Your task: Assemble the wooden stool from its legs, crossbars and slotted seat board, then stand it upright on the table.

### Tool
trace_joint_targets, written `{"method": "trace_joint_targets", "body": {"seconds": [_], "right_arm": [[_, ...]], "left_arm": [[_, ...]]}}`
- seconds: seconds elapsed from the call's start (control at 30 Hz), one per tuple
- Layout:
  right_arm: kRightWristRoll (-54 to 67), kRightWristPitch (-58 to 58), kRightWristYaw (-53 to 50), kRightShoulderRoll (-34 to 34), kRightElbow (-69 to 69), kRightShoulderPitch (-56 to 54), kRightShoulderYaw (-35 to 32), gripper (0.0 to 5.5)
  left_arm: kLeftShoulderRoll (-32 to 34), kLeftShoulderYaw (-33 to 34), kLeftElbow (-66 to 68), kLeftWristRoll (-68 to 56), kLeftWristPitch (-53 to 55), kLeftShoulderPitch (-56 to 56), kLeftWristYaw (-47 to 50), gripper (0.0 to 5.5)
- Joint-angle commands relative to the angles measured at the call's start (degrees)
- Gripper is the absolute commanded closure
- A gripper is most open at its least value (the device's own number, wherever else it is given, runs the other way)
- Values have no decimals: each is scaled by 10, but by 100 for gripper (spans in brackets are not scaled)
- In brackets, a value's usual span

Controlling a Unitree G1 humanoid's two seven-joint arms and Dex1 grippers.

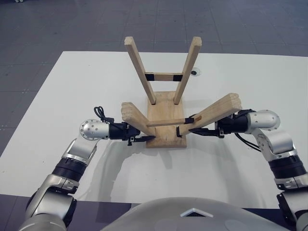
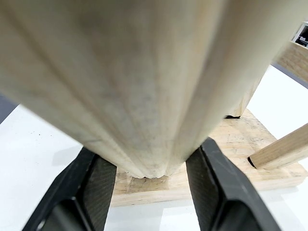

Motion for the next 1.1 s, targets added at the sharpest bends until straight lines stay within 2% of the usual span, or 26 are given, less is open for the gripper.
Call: {"method": "trace_joint_targets", "body": {"seconds": [0.03, 0.13, 0.37, 0.63, 0.73, 0.93, 1.1], "right_arm": [[-42, 31, 47, -20, -35, 16, 76, 347], [-85, 39, 69, -52, -14, 9, 117, 347], [-167, 38, 4, -49, 61, -41, 153, 347], [-184, 160, 5, -86, 2, -40, 224, 347], [-202, 158, 15, -85, 42, -38, 253, 347], [-303, 81, 70, -127, 135, -51, 321, 347], [-270, 77, 34, -104, 159, -50, 300, 347]], "left_arm": [[0, -30, 2, 60, 8, -1, -7, 344], [-2, -31, 2, 59, 8, -4, -7, 344], [-15, -30, -27, 46, 30, -3, 13, 344], [-23, -29, -18, 52, 25, -3, 21, 344], [-35, -27, -15, 46, 31, -15, 23, 344], [-49, -31, -23, 43, 40, -20, 26, 344], [-61, -10, -51, 22, 79, -31, 51, 344]]}}
